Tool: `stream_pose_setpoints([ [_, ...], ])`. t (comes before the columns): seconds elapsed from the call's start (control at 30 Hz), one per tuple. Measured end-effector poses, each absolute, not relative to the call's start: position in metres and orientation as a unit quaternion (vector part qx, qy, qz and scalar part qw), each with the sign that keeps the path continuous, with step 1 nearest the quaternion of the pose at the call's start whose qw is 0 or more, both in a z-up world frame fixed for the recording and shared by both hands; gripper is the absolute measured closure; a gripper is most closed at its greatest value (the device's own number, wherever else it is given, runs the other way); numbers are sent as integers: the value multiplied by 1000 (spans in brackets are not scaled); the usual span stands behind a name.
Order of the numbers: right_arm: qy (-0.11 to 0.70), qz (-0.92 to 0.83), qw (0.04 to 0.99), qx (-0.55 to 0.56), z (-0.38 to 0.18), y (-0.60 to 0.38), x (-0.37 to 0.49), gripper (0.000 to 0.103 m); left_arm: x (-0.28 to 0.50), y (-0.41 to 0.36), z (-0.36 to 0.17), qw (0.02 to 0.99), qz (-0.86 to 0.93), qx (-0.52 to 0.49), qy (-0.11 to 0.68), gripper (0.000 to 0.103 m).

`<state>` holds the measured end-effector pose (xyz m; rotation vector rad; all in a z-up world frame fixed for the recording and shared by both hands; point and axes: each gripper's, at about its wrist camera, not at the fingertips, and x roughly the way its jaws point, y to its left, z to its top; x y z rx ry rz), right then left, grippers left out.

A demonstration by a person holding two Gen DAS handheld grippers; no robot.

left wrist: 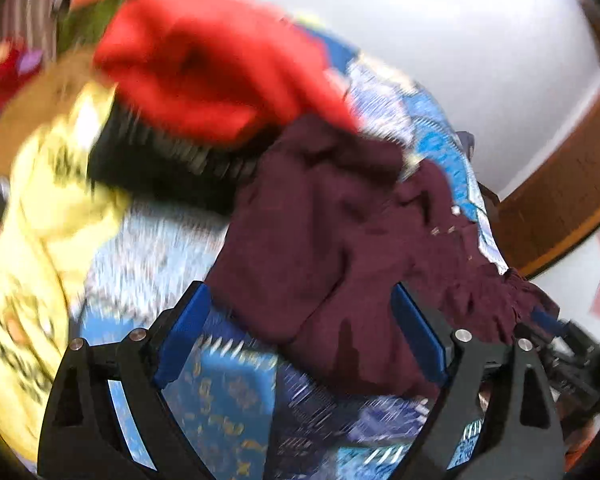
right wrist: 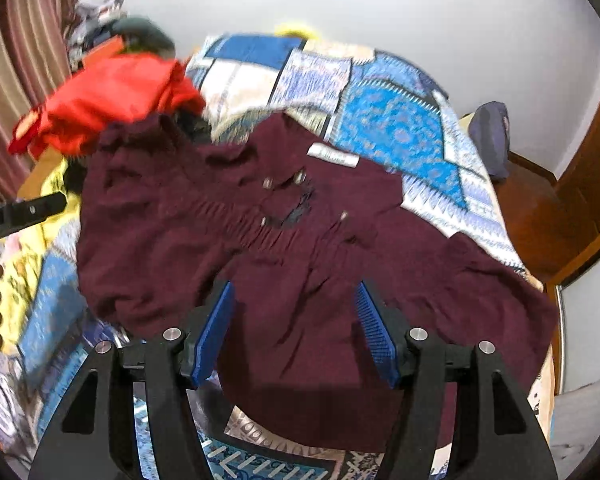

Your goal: Fold large clothes

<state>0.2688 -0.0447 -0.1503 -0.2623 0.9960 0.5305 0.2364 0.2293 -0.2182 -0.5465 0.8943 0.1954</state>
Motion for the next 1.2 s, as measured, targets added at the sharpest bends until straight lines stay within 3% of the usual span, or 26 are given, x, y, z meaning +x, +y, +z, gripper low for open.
stream_pose_setpoints([
  [0.3, 488, 247, 829, -115, -166, -47, 271, 41, 241, 252, -295, 752, -8, -490, 441, 11],
  [0.47, 494, 246, 829, -89, -168, -53, 274, 32, 263, 251, -310, 757, -2, -490, 433, 12],
  [0.77, 521, 257, 813, -38, -176, -61, 283, 29, 300, 239, -316, 789, 9, -460, 407, 11],
  [0.87, 527, 256, 810, -27, -177, -62, 285, 28, 304, 233, -313, 796, 32, -447, 408, 18],
  [1.1, 530, 253, 808, -47, -161, -66, 283, 28, 282, 222, -282, 812, 68, -420, 399, 58],
  [1.2, 522, 247, 814, -63, -150, -70, 278, 28, 270, 207, -251, 834, 75, -395, 378, 70],
])
